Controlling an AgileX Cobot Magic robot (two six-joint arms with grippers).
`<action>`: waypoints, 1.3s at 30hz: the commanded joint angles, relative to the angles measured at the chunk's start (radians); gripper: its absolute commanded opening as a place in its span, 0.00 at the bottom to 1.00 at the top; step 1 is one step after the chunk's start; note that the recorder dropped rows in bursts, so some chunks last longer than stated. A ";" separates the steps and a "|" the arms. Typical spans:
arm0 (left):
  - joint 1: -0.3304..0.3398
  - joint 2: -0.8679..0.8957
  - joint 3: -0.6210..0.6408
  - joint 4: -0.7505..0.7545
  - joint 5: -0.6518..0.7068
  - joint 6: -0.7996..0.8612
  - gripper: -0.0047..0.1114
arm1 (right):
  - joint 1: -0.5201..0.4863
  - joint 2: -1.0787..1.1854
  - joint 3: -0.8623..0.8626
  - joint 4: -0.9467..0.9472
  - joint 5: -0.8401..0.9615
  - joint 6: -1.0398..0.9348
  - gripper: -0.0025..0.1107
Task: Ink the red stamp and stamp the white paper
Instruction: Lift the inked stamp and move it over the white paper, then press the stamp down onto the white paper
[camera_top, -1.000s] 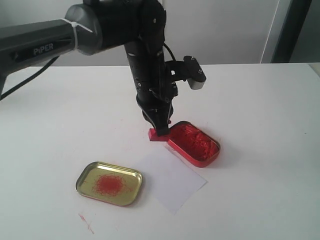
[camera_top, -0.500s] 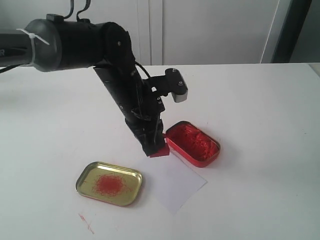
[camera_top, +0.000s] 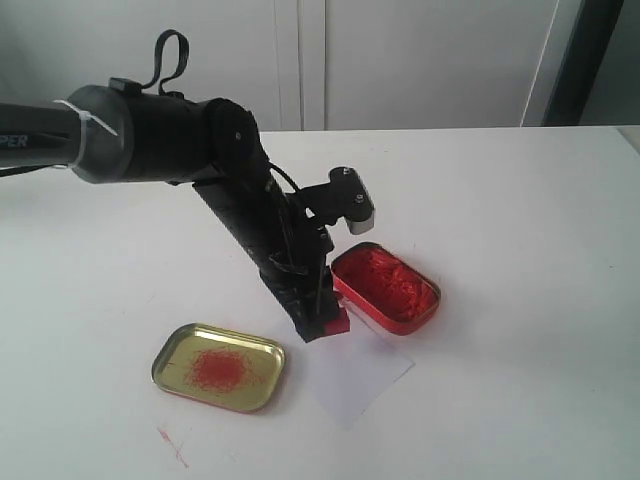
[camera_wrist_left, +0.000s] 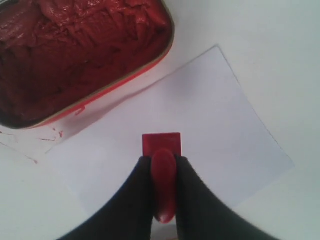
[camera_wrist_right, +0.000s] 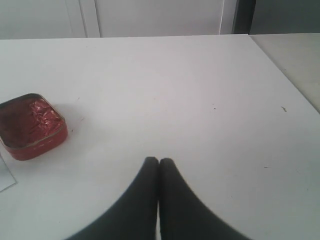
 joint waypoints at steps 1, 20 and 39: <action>0.003 0.026 0.007 -0.035 0.019 0.005 0.04 | 0.001 -0.005 0.006 0.001 -0.014 0.002 0.02; 0.003 0.074 0.007 0.022 -0.039 0.005 0.04 | 0.001 -0.005 0.006 0.001 -0.014 0.002 0.02; 0.003 0.147 0.007 0.046 0.143 0.005 0.04 | 0.001 -0.005 0.006 0.001 -0.014 0.002 0.02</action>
